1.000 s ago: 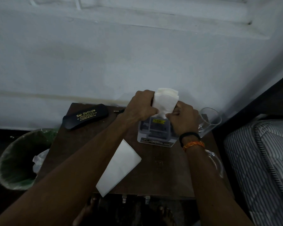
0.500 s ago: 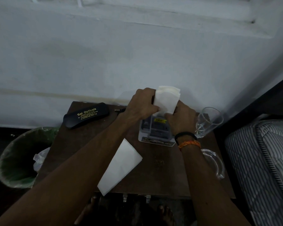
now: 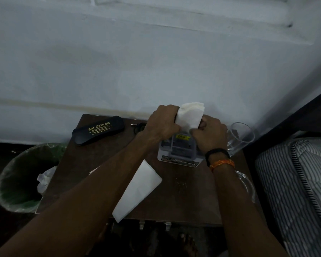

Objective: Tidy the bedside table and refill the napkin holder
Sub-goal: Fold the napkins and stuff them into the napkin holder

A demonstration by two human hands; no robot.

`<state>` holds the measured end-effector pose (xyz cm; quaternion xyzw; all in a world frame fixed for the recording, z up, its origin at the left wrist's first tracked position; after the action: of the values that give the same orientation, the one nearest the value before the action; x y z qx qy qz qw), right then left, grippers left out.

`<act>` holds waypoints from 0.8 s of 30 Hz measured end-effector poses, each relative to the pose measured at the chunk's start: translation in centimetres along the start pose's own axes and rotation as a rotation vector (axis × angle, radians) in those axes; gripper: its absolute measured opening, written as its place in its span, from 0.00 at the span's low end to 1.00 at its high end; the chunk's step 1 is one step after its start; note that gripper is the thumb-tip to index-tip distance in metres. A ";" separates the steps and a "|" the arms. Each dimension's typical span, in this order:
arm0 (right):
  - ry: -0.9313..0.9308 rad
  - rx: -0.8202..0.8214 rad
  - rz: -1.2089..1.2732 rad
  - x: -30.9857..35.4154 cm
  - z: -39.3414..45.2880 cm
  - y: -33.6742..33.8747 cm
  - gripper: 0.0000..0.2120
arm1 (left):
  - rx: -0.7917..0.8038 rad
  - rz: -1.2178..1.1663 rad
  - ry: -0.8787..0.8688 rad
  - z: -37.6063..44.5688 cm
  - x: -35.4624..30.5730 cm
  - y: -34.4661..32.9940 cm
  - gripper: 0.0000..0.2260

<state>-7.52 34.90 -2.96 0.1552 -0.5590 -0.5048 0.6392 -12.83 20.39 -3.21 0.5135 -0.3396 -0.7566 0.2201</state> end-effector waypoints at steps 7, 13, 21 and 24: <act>-0.017 -0.122 0.058 0.3 0.4 1.1 0.08 | 0.024 -0.024 -0.013 0.0 -0.1 0.2 0.18; -0.028 -0.077 0.050 0.3 0.1 1.1 0.08 | -0.049 -0.067 -0.038 -0.2 0.4 0.9 0.15; -0.024 -0.079 0.024 0.1 0.1 1.1 0.09 | -0.046 -0.010 -0.059 -0.5 0.3 0.5 0.11; -0.022 -0.067 0.013 -0.2 0.2 1.0 0.09 | -0.039 -0.005 -0.055 -0.7 0.4 0.2 0.11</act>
<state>-7.19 35.52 -2.28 0.1246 -0.5499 -0.5208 0.6410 -12.33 19.82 -3.46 0.4891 -0.3294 -0.7774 0.2188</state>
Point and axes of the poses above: each hand's wrist, its own z-axis towards the middle knuckle, its own y-axis out of the back of the hand, x = y × z, the point moved 4 cm from there along z, towards the middle knuckle, and after that the axes turned 8 degrees about -x, right-handed, at the moved point
